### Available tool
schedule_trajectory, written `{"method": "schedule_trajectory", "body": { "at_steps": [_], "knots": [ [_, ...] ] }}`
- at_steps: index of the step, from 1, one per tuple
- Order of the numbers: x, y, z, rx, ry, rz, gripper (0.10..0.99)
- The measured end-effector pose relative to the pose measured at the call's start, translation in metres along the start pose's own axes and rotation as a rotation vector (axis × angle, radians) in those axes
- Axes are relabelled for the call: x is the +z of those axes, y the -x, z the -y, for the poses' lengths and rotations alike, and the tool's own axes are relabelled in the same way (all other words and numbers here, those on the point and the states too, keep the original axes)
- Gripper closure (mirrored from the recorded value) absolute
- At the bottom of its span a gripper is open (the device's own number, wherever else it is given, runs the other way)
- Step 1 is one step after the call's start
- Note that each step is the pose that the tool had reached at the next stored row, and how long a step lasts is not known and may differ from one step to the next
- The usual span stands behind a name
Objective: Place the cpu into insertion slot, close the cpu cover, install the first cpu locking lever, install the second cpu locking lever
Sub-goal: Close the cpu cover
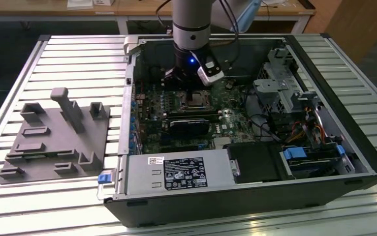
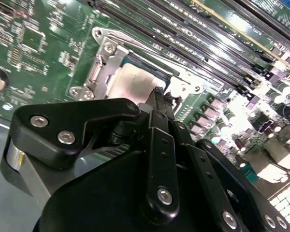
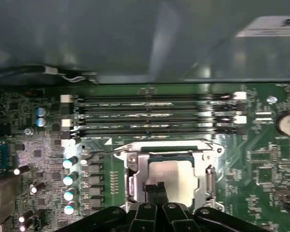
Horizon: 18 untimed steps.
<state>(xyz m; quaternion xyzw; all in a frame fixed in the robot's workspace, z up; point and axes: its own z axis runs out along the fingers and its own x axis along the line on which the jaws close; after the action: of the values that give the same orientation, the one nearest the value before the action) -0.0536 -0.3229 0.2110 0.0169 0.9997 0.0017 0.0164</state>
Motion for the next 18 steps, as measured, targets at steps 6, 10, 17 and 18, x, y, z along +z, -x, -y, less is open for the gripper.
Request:
{"method": "schedule_trajectory", "body": {
  "at_steps": [6,10,17,18],
  "knots": [
    [0.0043,-0.0052,0.0002,-0.022,0.003,-0.0001,0.98],
    [0.0075,-0.0062,0.0002,-0.022,0.004,-0.0001,0.98],
    [0.0101,-0.0092,0.0004,-0.022,0.004,-0.0002,0.98],
    [0.0104,-0.0099,0.0004,-0.022,0.004,-0.0003,0.98]
  ]
}}
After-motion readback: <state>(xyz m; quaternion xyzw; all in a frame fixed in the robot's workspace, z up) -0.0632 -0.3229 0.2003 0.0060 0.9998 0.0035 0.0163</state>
